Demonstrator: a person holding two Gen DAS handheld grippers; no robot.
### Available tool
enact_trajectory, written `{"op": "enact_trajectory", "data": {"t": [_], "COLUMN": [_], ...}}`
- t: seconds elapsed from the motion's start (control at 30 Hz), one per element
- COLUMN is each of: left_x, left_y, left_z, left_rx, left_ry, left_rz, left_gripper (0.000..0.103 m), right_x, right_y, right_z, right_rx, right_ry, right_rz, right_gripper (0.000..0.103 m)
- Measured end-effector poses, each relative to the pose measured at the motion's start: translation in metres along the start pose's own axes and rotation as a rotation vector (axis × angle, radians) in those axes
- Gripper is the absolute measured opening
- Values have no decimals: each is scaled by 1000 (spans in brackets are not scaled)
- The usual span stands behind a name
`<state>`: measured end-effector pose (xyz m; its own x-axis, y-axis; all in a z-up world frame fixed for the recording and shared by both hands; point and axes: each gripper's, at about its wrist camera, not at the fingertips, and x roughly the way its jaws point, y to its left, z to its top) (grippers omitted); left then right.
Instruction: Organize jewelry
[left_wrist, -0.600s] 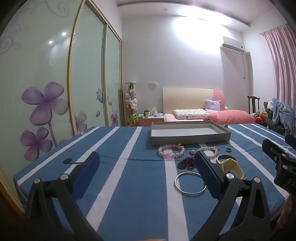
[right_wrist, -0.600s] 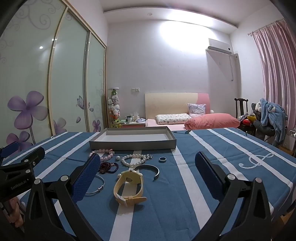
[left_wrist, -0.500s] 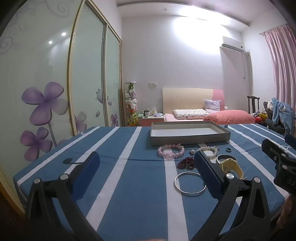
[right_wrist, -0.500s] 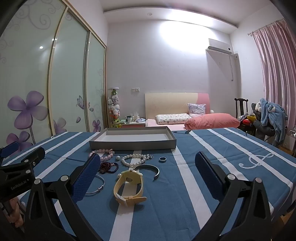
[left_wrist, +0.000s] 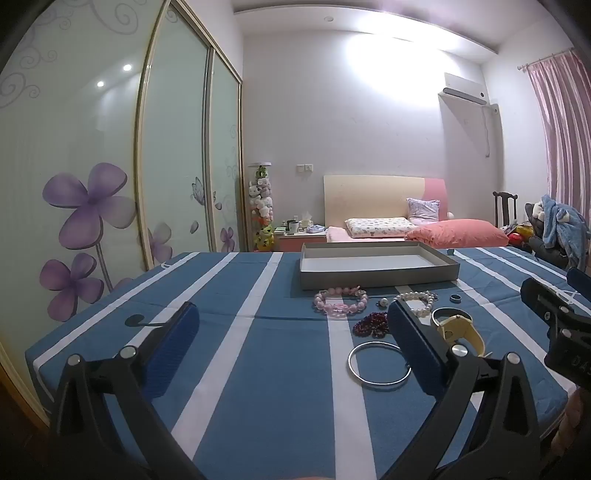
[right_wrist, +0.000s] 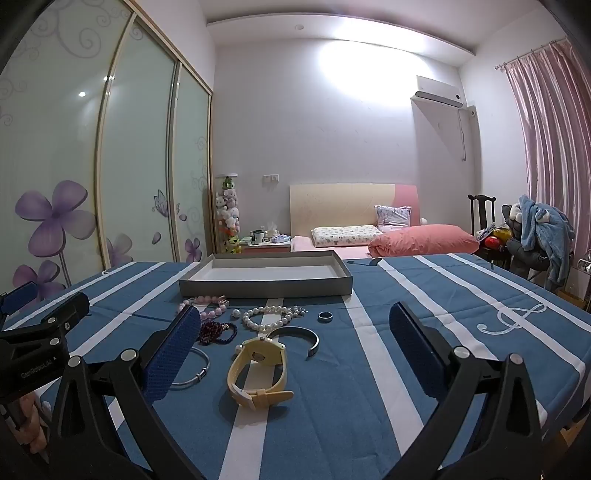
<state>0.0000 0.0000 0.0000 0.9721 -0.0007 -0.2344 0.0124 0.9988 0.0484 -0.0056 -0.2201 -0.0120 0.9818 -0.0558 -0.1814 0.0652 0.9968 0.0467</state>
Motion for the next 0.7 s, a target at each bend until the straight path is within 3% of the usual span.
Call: {"op": "enact_trajectory", "data": {"t": [0.7], "left_x": [-1], "left_y": [4], "left_z": [-4], "left_rx": [-6], "left_ry": [-1], "left_rz": [1], "left_gripper": [99], "right_x": [0], "right_y": [0], "right_z": [0], "right_rx": [2], "right_ry": [1], "right_rz": [0], "right_gripper": [101]}}
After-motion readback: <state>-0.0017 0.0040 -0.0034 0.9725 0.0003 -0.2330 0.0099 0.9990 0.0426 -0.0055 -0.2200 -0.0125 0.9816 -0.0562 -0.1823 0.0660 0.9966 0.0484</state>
